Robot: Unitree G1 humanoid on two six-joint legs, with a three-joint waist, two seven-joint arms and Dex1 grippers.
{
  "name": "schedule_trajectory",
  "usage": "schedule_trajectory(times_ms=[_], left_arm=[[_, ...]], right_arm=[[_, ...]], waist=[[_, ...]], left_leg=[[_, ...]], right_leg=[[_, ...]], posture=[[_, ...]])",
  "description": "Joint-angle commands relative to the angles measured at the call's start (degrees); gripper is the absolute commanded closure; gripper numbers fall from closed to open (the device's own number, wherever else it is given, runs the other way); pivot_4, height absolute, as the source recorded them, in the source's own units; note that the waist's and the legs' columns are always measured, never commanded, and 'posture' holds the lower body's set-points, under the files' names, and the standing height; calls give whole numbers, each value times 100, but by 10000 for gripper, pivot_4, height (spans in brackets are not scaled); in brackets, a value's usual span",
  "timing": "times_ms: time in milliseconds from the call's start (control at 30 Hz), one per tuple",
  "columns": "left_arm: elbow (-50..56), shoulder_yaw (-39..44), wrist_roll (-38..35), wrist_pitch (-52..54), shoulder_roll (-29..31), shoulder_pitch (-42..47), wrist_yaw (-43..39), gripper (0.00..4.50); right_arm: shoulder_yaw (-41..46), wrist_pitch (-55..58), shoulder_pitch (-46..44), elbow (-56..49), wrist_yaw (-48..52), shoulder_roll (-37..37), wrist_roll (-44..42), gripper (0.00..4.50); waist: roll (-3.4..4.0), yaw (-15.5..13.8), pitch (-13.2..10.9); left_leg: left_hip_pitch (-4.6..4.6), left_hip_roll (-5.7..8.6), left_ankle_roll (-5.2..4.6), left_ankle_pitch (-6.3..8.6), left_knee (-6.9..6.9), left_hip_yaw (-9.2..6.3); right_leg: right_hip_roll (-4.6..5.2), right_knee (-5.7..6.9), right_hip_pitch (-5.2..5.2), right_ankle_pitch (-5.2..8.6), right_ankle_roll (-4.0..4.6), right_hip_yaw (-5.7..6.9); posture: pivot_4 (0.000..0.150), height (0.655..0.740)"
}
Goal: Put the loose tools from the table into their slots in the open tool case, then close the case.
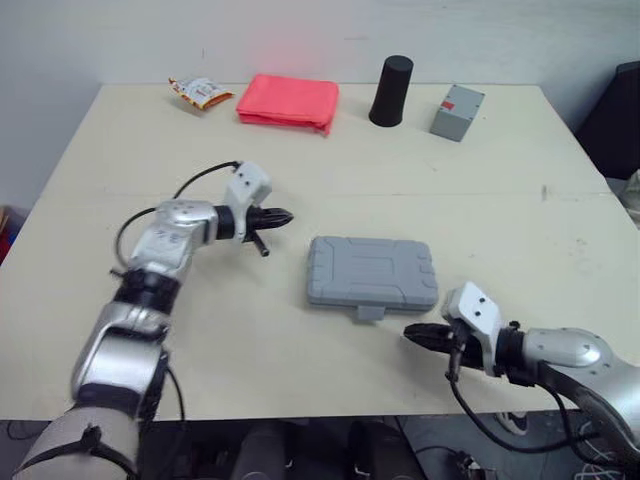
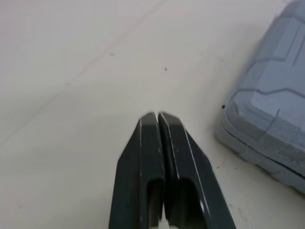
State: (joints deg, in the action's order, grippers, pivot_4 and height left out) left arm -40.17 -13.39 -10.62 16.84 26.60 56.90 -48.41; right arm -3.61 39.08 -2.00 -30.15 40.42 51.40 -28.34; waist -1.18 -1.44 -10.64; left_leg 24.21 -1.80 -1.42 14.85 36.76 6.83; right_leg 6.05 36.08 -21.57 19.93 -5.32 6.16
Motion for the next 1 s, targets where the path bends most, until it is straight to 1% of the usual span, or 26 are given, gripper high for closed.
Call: schedule_trajectory(times_ms=[33, 133, 233, 333, 433, 500, 633, 700, 800, 900, 1000], left_arm=[[-1070, -94, 435, -863, -300, 502, -372, 44776], [-1678, -193, 723, -1383, -500, 718, -796, 44776], [-1951, -216, 899, -1733, -558, 734, -1327, 44776], [-1920, -171, 917, -1908, -556, 662, -1845, 44776], [-1356, -136, 692, -1862, -481, 354, -2747, 44776], [-965, -72, 570, -1689, -435, 172, -3062, 44776], [-378, 190, 448, -1406, -390, -32, -2887, 44776], [-15, 354, 336, -1180, -318, -59, -2791, 44776], [703, 493, 71, -531, -273, -84, -2846, 44776], [1633, 307, -107, 204, -479, -120, -2798, 44776], [1905, -39, 45, 363, -871, -144, -2587, 44776]], right_arm=[[-197, -84, -210, 234, -122, -119, 453, 44407], [-167, -155, -389, 419, -255, -294, 662, 44407], [-46, -231, -494, 523, -384, -443, 825, 44407], [36, -349, -485, 607, -439, -536, 945, 44407], [146, -429, -519, 775, -594, -609, 1110, 44407], [177, -432, -555, 909, -682, -679, 1214, 44407], [321, -428, -499, 997, -774, -762, 1324, 44407], [588, -370, -301, 847, -737, -677, 1270, 44407], [1075, -246, 67, 507, -581, -590, 1031, 44407], [1668, 101, 485, -85, -271, -664, 309, 44407], [1756, 295, 668, -343, -217, -677, 86, 44407]], waist=[[-5, 10, -3], [-12, 27, -7], [-12, 19, -7], [-12, 17, -7], [-11, 18, -7], [-12, 25, -7], [-12, 26, -7], [-12, 4, -7], [-11, 2, -7], [-11, 5, -7], [-11, 2, -6]], left_leg=[[0, -6, -5, 3, 25, 1], [-4, -9, -16, -7, 43, 5], [-8, -3, -19, -9, 49, 2], [-6, -3, -20, -9, 49, 0], [-4, 5, -25, -7, 53, 2], [-4, 8, -30, -5, 59, 3], [-4, 4, -32, -4, 69, 0], [-4, 4, -32, -5, 71, -4], [-2, 8, -37, -2, 69, -7], [-1, 9, -39, -1, 69, -8], [-4, 9, -40, -2, 75, -15]], right_leg=[[1, -1, -1, 0, -1, -4], [12, 18, -1, -3, -11, -12], [42, 47, -5, -4, -11, -13], [50, 46, -5, -4, -11, -12], [48, 50, -5, -4, -11, -11], [48, 62, -5, -4, -11, -12], [54, 75, -5, -4, -11, -16], [59, 76, -5, -4, -11, -15], [59, 84, -1, -4, -11, -15], [52, 91, 4, -5, -13, -13], [49, 91, 15, -6, -14, -16]], posture=[[1500, 7361], [1500, 7361], [1500, 7361], [1500, 7361], [1500, 7361], [1500, 7361], [1500, 7361], [1500, 7361], [1500, 7361], [1500, 7361], [1500, 7361]])
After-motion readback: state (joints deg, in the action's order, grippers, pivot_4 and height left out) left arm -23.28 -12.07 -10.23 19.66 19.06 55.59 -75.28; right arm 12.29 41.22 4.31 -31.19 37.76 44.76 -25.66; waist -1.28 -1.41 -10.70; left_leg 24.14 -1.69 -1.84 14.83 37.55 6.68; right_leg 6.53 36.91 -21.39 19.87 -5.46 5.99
